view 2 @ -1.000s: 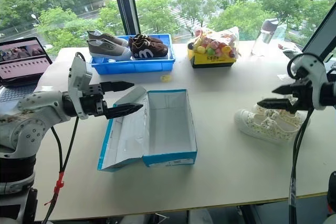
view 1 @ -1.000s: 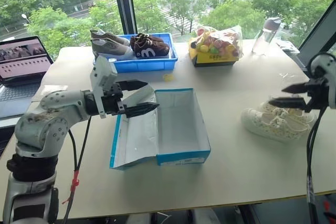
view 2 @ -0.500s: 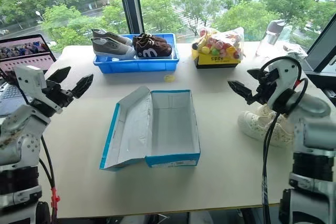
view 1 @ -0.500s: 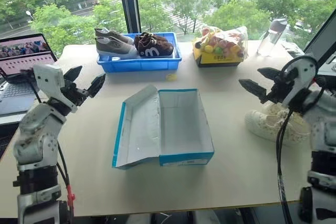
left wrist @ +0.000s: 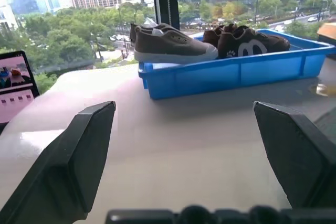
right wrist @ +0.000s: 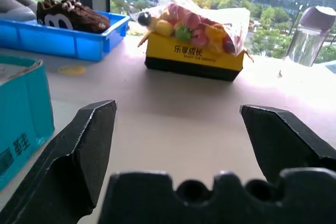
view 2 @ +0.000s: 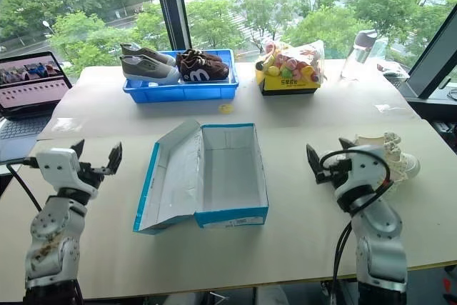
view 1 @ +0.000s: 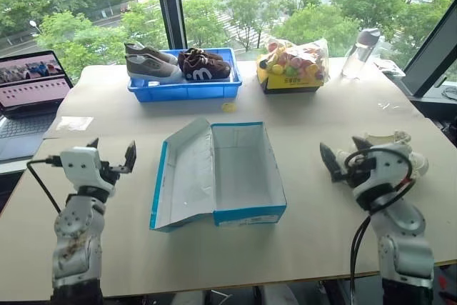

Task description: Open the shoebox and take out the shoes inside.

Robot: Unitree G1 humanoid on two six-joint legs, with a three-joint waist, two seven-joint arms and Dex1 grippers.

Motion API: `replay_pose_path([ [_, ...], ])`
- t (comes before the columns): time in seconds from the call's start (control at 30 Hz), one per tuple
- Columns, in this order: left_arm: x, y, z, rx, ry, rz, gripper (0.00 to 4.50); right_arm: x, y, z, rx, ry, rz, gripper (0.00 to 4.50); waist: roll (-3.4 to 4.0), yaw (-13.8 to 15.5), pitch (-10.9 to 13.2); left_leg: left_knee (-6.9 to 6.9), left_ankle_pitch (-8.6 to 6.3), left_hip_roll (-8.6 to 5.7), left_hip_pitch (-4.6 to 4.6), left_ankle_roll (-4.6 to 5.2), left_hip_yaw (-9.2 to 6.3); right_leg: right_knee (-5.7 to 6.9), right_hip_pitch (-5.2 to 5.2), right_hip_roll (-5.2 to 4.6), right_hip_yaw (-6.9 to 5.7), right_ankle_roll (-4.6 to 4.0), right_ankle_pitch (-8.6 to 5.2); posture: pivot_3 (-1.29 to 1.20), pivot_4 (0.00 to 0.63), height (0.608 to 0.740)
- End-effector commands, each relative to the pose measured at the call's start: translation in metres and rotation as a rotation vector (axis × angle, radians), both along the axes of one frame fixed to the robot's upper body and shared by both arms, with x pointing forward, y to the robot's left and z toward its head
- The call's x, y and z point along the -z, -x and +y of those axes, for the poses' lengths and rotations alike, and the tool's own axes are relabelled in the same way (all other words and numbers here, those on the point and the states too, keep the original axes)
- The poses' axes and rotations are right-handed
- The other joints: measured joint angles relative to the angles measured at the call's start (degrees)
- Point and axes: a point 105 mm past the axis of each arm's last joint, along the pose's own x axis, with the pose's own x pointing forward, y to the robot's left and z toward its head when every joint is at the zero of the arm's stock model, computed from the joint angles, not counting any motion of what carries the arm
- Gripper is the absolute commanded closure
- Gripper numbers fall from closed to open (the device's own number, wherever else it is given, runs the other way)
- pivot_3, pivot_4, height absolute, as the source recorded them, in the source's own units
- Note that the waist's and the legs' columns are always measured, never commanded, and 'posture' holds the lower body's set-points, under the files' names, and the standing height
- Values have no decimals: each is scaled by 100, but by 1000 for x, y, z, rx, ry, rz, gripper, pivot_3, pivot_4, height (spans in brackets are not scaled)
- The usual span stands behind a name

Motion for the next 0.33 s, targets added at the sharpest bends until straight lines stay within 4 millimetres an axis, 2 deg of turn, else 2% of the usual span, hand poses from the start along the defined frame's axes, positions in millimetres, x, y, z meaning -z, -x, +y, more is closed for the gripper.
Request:
replay_pose_path([
  [0.03, 35, 26, 35, -153, -24, 65, 0, 6, 10, -16, 49, 41, -54, 52, 0, -21, -4, -1, 0, 2, 16, 0, 2, -1, 12, 2, 0, -1, -1, 0, 150, 736],
  [0.07, 47, 34, 35, -154, -44, 99, 0, 11, 10, -24, 80, 29, -45, 52, -1, -38, -4, -4, 0, 5, 39, 0, 5, -3, 33, 4, 0, -1, -2, 0, 150, 736],
  [0.13, 60, 40, 27, -117, -28, 126, 0, 19, 10, -28, 103, 17, -35, 52, -4, -45, -5, -16, -5, 11, 89, 5, 11, -20, 90, 5, -1, -2, -9, 0, 150, 736],
  [0.33, 51, 25, 9, -100, 70, 77, 0, 40, 6, -31, 113, 48, -11, 52, 9, 14, -19, -15, -5, 14, 89, 7, 14, -21, 94, 6, -8, 26, -32, 0, 150, 736],
])
